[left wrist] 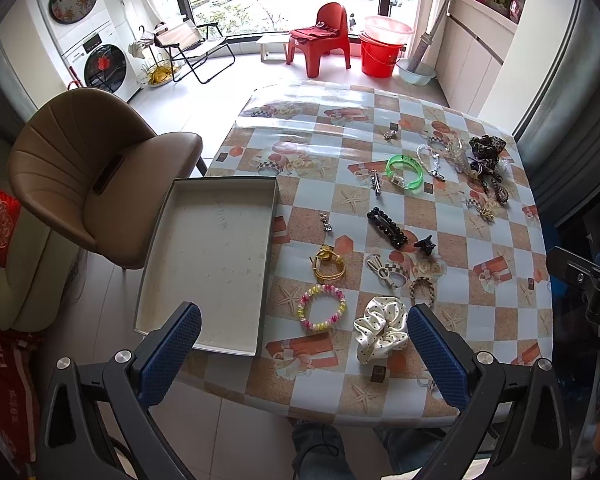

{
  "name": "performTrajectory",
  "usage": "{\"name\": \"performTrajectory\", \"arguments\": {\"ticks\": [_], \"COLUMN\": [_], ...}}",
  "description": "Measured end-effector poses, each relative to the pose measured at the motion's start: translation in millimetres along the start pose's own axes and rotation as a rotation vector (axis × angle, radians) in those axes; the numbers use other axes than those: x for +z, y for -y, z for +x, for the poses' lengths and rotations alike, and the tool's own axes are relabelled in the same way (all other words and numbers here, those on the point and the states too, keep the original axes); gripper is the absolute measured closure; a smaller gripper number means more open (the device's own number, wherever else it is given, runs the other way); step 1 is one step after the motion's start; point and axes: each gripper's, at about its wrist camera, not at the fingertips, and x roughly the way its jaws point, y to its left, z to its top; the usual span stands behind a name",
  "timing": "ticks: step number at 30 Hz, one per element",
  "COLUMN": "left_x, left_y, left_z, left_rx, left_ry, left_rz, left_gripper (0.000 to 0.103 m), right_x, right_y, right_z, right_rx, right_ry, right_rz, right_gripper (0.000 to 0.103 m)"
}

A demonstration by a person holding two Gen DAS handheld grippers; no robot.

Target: Organize jewelry

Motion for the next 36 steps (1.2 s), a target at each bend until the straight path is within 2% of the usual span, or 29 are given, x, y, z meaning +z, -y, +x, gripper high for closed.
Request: {"name": "performTrajectory", "arguments": {"ticks": [36], "left_x": [0.6], "left_y": [-7.5], "left_z": [3.7], "left_rx": [0.010], "left_ry": [-0.011], "left_rz": [-0.017], "left_gripper": [0.000], "right_x": [0.3], "right_y": [-0.7], "right_z": [0.5], "right_rx": [-0.002], "right_ry": [0.004], "right_rz": [0.002], "right_gripper": [0.000]}}
